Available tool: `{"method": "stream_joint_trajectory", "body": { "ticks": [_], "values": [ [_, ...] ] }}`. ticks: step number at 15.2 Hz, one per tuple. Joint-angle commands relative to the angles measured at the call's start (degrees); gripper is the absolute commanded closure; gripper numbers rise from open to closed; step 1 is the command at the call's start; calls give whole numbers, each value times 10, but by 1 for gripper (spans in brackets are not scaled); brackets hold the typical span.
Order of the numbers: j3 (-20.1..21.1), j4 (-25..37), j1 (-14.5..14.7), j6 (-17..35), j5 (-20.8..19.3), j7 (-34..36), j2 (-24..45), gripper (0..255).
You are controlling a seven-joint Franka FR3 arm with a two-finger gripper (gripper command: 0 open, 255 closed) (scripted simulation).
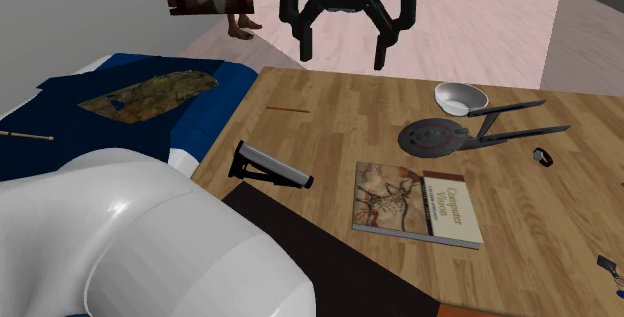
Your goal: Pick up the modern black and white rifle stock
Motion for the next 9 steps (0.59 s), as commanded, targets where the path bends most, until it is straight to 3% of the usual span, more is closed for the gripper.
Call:
{"method": "stream_joint_trajectory", "body": {
  "ticks": [1, 9],
  "values": [
    [0, 0, 0, 0, 0, 0, 0, 0],
    [96, -57, -10, 76, 90, 192, 74, 0]
  ]
}}
